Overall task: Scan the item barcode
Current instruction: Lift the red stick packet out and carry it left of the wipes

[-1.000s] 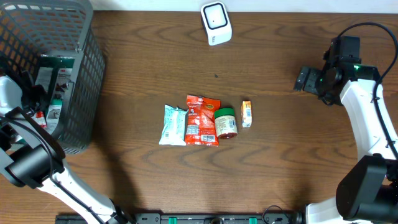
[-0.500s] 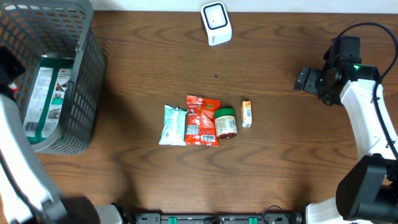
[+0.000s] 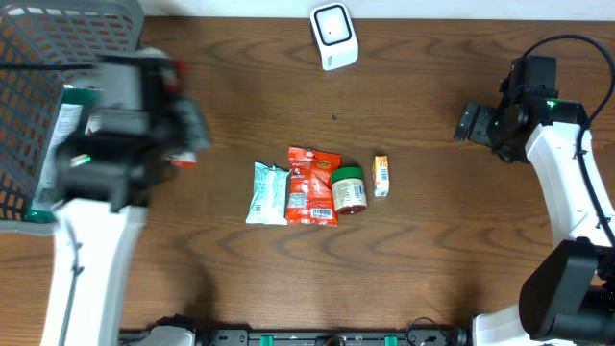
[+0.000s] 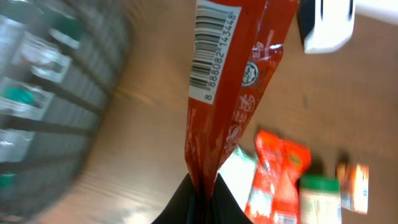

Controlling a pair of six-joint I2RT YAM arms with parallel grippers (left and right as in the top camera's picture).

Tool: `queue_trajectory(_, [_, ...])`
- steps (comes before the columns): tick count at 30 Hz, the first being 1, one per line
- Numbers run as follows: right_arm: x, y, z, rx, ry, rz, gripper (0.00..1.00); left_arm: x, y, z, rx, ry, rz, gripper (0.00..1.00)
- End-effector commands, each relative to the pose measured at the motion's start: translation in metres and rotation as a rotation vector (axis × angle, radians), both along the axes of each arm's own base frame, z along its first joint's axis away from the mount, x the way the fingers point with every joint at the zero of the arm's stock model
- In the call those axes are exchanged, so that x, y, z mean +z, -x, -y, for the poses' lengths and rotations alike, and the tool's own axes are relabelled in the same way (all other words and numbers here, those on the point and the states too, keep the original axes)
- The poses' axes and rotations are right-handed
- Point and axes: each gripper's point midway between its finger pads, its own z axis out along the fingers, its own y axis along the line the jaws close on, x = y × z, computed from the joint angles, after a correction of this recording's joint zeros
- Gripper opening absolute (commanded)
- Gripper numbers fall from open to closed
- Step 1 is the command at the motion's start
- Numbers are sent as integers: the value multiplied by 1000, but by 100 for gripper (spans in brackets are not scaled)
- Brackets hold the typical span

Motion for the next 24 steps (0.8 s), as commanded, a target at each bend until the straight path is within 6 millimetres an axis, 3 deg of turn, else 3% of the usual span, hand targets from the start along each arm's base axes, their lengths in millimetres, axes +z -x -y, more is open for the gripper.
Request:
queue_trajectory(1, [8,-3,2,9,11,22,99,-67,0,37,-26,3,-164,8])
queue_trajectory(7, [8,-3,2,9,11,22,99,-142,-8,48,-17,-38,-333,8])
queue_trajectory(13, [8,-3,2,9,11,22,99,-200,-22,50,-7,-74,-451,8])
queue_trajectory(17, [8,-3,2,9,11,22,99,-225,-26,48,2,-97,-497,9])
queue_trajectory(24, [8,-3,2,9,11,22,99,-246,-36,39,29,-145,-498,9])
